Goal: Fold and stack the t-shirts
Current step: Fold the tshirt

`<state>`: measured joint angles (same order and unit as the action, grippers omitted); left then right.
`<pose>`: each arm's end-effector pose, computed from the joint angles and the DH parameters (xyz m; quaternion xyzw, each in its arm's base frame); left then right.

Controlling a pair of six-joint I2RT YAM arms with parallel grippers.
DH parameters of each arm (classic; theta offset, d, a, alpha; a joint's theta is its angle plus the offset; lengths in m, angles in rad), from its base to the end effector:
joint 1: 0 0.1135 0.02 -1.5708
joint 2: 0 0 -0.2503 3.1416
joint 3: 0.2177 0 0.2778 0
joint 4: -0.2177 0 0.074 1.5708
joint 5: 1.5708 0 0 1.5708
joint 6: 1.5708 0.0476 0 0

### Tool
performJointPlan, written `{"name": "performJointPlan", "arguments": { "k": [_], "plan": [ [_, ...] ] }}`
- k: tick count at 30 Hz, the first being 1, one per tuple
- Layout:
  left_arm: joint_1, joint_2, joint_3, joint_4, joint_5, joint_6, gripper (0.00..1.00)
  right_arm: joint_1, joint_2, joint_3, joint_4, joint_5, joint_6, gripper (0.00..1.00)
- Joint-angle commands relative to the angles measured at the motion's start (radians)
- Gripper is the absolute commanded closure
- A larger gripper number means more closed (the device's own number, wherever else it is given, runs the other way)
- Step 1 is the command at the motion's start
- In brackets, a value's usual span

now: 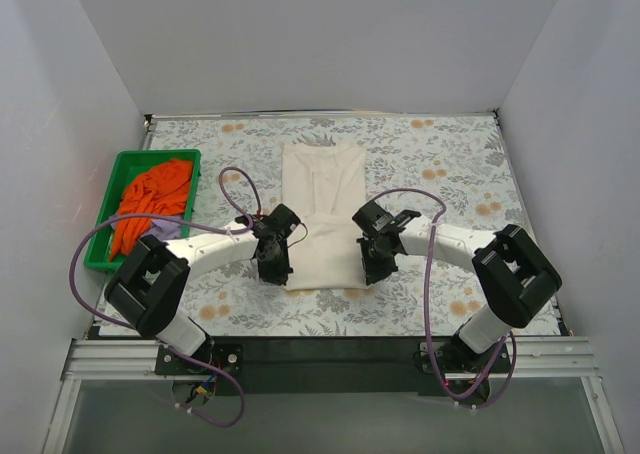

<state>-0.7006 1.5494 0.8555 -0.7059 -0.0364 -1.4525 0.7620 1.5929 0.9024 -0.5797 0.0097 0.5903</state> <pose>0.2169 -0.1806 0.1166 -0.3672 0.9260 -0.0666 0.0565 0.2238 0.2129 0.1211 -0.0840 0.9851 0.0900 0.1198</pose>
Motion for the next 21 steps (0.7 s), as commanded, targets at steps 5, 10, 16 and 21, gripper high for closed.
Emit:
{"name": "performJointPlan", "arguments": {
  "k": [5,10,16,21],
  "plan": [
    [-0.031,-0.156,-0.094,-0.291,0.361,0.04,1.0,0.034,-0.096,-0.054,-0.337,-0.154,-0.141,0.99],
    [-0.068,-0.301,-0.118,-0.34,0.492,-0.04,1.0,0.043,-0.169,-0.051,-0.431,-0.234,-0.185,0.99],
    [-0.028,-0.25,0.003,-0.302,0.446,-0.049,1.0,0.022,-0.087,0.154,-0.528,-0.13,-0.247,0.99],
    [0.129,-0.195,0.154,-0.293,0.299,0.004,1.0,-0.061,0.008,0.467,-0.543,-0.088,-0.311,0.99]
  ]
}}
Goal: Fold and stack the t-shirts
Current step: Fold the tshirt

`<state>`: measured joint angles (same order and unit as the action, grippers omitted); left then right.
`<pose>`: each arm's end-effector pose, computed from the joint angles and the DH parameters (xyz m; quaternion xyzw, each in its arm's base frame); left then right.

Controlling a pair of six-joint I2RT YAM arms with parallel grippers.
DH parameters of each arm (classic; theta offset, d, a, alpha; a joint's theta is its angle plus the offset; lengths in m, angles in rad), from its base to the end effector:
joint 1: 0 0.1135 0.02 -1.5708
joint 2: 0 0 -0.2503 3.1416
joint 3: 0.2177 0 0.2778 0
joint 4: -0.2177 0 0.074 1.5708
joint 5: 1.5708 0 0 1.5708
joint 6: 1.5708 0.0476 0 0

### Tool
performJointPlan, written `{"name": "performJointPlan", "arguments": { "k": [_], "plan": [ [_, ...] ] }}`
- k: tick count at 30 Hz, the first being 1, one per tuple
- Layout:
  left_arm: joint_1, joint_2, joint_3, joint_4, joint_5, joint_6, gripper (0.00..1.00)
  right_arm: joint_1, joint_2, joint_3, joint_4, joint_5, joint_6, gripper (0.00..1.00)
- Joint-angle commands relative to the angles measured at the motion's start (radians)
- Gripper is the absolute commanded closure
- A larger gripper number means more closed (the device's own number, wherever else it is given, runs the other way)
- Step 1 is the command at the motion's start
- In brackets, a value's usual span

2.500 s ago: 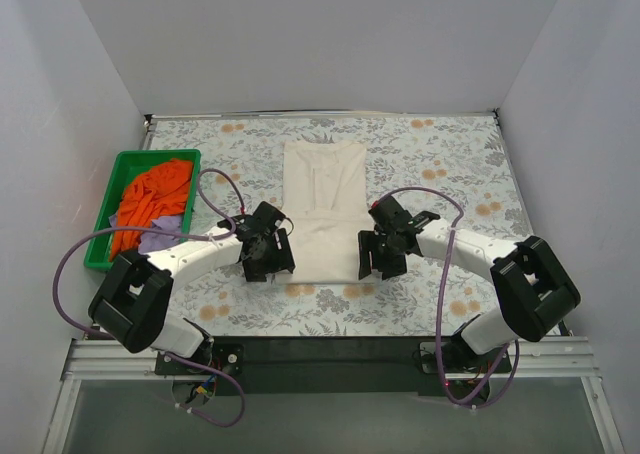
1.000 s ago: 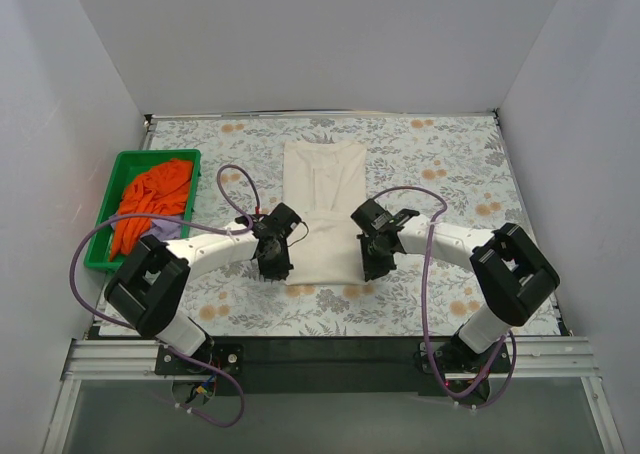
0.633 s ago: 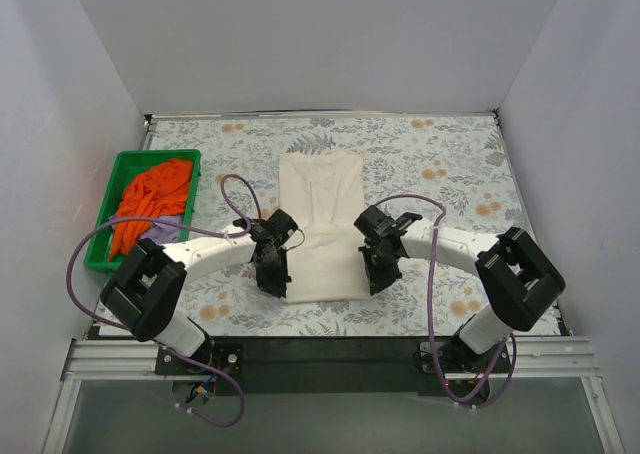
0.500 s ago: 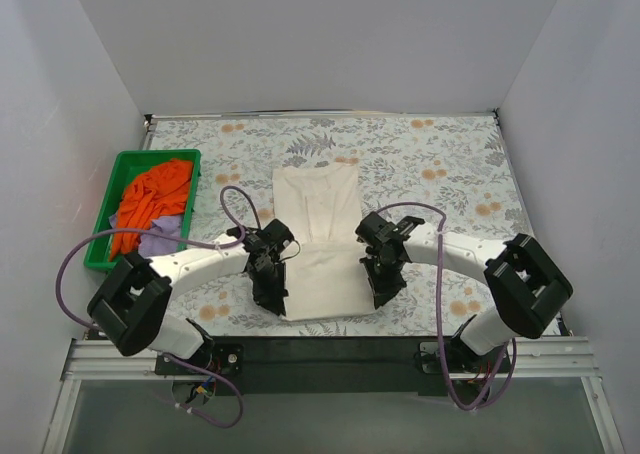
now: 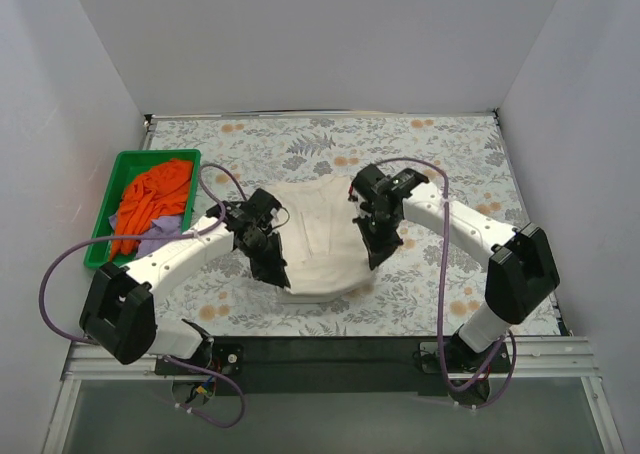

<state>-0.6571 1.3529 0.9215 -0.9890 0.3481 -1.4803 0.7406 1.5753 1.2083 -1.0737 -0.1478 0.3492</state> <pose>0.1921 -0.1687 0.1816 0.3810 -0.9053 0.1480 0.1158 0.2252 0.2154 0.2024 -0.1982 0.9752 0.0966 0.0173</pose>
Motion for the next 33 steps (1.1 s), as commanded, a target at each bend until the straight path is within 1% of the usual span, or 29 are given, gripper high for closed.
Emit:
{"name": "performJointPlan", "arguments": {
  "k": [1,2,4,7,8,14,18,22,23,28,33],
  "plan": [
    [0.111,0.011,0.103,0.003,-0.098,0.046,1.0,-0.049,0.061,0.201,-0.054,0.073,-0.081,0.99],
    [0.146,0.017,0.118,0.016,-0.112,0.054,1.0,-0.067,0.078,0.238,-0.054,0.076,-0.09,0.99],
    [0.171,0.031,0.175,0.044,-0.155,0.058,1.0,-0.076,0.13,0.359,-0.054,0.071,-0.119,0.99],
    [0.204,0.051,0.218,0.088,-0.178,0.063,1.0,-0.084,0.196,0.48,-0.055,0.08,-0.142,0.99],
    [0.212,0.054,0.241,0.098,-0.181,0.064,1.0,-0.087,0.21,0.55,-0.054,0.08,-0.156,0.99],
    [0.284,0.075,0.287,0.182,-0.205,0.084,1.0,-0.119,0.316,0.764,-0.054,0.105,-0.191,0.99],
    [0.298,0.094,0.304,0.219,-0.228,0.104,1.0,-0.129,0.368,0.855,-0.045,0.129,-0.222,0.99],
    [0.306,0.117,0.301,0.26,-0.244,0.123,1.0,-0.135,0.411,0.892,-0.02,0.143,-0.239,0.99],
    [0.309,0.123,0.3,0.271,-0.25,0.124,1.0,-0.139,0.413,0.889,-0.008,0.175,-0.24,0.99],
    [0.323,0.141,0.272,0.328,-0.282,0.12,1.0,-0.155,0.423,0.838,0.11,0.191,-0.25,0.99],
    [0.344,0.166,0.232,0.401,-0.279,0.103,1.0,-0.161,0.453,0.8,0.179,0.194,-0.253,0.99]
  ]
}}
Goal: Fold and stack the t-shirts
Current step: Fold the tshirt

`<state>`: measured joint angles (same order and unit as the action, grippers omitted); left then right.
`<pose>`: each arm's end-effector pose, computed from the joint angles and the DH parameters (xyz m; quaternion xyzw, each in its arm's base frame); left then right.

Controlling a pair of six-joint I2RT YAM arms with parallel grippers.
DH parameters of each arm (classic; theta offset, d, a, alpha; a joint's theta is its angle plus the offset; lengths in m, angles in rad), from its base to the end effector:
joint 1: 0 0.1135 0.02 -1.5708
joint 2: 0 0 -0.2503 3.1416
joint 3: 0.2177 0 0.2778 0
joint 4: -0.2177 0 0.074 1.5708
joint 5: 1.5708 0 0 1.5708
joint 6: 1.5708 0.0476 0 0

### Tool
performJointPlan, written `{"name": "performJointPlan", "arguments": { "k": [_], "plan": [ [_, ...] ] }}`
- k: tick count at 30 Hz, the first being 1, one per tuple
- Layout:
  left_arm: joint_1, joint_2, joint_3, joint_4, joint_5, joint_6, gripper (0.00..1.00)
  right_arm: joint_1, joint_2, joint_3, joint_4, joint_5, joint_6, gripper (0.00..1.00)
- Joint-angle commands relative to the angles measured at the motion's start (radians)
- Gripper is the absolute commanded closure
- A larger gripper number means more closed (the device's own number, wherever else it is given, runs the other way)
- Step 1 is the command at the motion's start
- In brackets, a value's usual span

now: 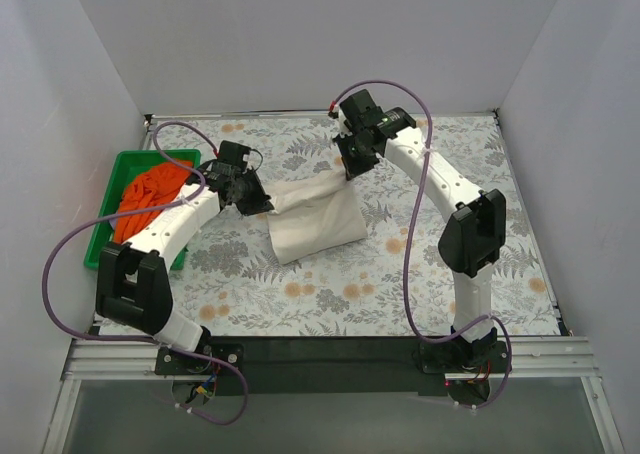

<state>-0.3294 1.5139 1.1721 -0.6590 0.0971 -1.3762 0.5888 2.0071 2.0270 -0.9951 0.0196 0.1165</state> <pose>0.3268 -0.1166 0.2268 -0.4673 0.8370 -0.2421 0.1497 0.3864 0.2569 0.3051 -0.2209 0.9301 0.0925 0.2786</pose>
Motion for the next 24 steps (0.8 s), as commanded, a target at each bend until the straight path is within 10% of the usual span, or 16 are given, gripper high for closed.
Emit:
{"name": "performJointPlan", "arguments": {
  "k": [1,24],
  "plan": [
    [0.018,0.011,-0.025,0.081,-0.028,-0.003,1.0,-0.009,0.033,-0.027,0.113,0.028,-0.021,0.99],
    [0.044,0.138,-0.1,0.357,-0.085,0.058,1.0,-0.052,0.093,-0.212,0.406,0.068,0.028,0.99]
  ]
}}
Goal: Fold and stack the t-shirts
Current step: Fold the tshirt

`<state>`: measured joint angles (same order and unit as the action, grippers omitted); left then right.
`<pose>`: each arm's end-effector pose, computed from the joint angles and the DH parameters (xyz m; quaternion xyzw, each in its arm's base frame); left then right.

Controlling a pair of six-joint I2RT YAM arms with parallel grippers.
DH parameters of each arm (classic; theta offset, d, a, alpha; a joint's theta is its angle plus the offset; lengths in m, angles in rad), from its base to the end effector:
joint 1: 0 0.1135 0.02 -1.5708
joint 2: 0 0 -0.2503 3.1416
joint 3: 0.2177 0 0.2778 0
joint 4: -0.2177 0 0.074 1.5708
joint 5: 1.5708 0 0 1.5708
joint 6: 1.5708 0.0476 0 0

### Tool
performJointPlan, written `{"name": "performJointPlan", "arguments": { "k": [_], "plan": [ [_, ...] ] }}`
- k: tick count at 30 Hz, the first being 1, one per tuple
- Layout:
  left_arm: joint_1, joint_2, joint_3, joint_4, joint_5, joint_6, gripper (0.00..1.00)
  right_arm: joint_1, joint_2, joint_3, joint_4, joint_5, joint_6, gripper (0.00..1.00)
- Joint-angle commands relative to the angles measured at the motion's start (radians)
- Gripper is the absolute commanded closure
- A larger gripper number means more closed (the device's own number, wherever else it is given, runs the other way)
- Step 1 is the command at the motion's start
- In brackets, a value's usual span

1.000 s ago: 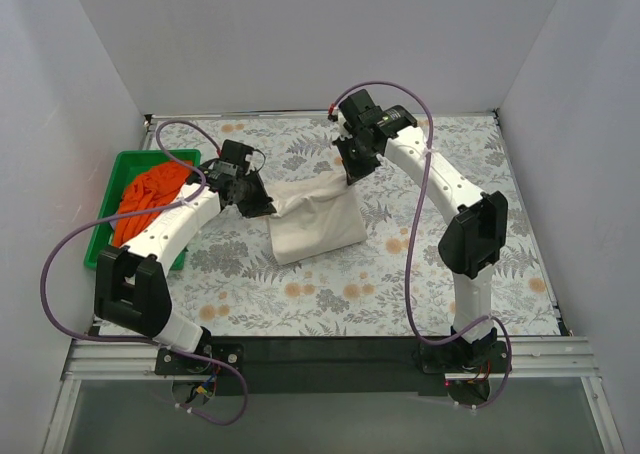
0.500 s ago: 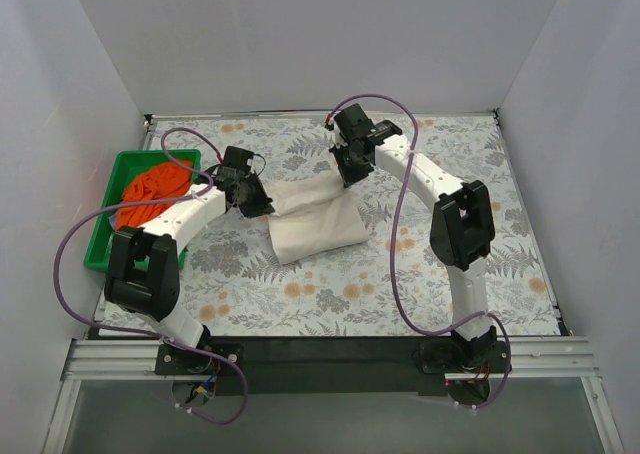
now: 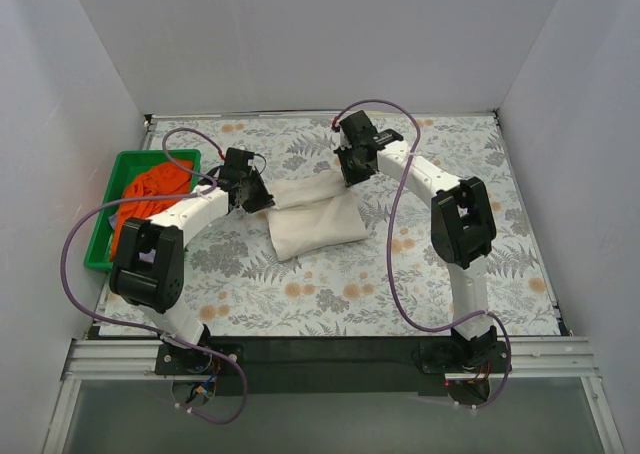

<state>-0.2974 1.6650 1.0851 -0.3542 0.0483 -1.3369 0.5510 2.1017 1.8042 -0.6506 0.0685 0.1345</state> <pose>0.3584 -0.1123 0.1665 -0.4650 0.8278 -0.2439 0.1974 0.4230 0.2561 0.2085 -0.1864 0.9330 0.0722 0.2993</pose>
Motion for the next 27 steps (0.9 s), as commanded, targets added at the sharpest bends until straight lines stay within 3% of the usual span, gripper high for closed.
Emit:
{"name": "performJointPlan", "arguments": {
  "k": [1,10,17,21,22,24,25,27],
  "plan": [
    [0.014,-0.013,-0.017,0.058,-0.034,0.019,1.0,-0.016,0.0,0.012,0.063,0.016,0.011,0.99],
    [0.017,0.01,-0.042,0.136,-0.036,0.044,1.0,-0.029,0.026,0.009,0.089,0.025,0.031,0.98],
    [0.017,0.042,-0.033,0.219,-0.036,0.073,1.0,-0.04,0.029,0.01,0.106,0.042,0.071,0.84],
    [0.017,0.049,-0.016,0.256,-0.068,0.091,0.81,-0.045,0.024,0.026,0.109,0.06,0.088,0.7],
    [0.017,0.049,-0.002,0.255,-0.068,0.097,0.7,-0.048,0.017,0.027,0.109,0.062,0.091,0.66],
    [0.018,0.023,0.002,0.254,-0.067,0.119,0.62,-0.048,-0.015,0.02,0.109,0.056,0.094,0.63],
    [0.017,0.006,-0.002,0.253,-0.064,0.125,0.52,-0.048,-0.028,0.014,0.112,0.047,0.093,0.61],
    [0.017,-0.03,-0.025,0.254,-0.061,0.146,0.45,-0.048,-0.069,-0.014,0.133,-0.008,0.07,0.61]
  ]
}}
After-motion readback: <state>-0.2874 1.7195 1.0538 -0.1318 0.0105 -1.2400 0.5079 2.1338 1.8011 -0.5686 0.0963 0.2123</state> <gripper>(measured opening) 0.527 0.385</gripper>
